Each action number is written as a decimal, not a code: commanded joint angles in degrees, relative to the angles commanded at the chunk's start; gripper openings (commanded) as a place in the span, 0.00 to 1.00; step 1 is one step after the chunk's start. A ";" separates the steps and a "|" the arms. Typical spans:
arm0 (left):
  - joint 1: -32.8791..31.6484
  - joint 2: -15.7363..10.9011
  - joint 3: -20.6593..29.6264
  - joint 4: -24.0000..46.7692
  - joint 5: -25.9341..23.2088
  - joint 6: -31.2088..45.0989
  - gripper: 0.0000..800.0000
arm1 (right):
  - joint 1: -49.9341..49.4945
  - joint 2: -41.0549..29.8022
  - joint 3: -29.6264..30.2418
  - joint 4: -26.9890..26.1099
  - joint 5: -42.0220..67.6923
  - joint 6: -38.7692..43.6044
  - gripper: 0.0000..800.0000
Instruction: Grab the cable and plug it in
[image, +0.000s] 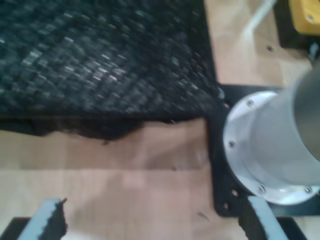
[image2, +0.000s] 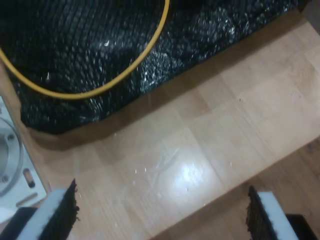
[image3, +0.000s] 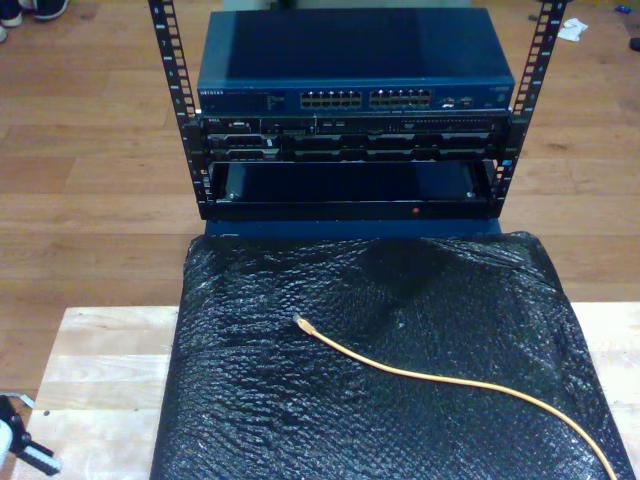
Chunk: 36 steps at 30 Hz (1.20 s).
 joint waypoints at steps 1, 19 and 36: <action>-0.44 0.00 -0.26 0.00 0.00 -0.79 1.00 | 0.44 0.00 -0.09 0.53 0.00 0.88 1.00; -3.78 0.70 -0.26 -5.45 -0.53 -4.66 1.00 | 9.58 -3.87 0.09 2.90 -0.18 13.10 1.00; -3.69 1.32 -0.44 -5.36 -0.53 -4.57 1.00 | 16.09 -13.89 5.89 16.79 -0.88 24.18 1.00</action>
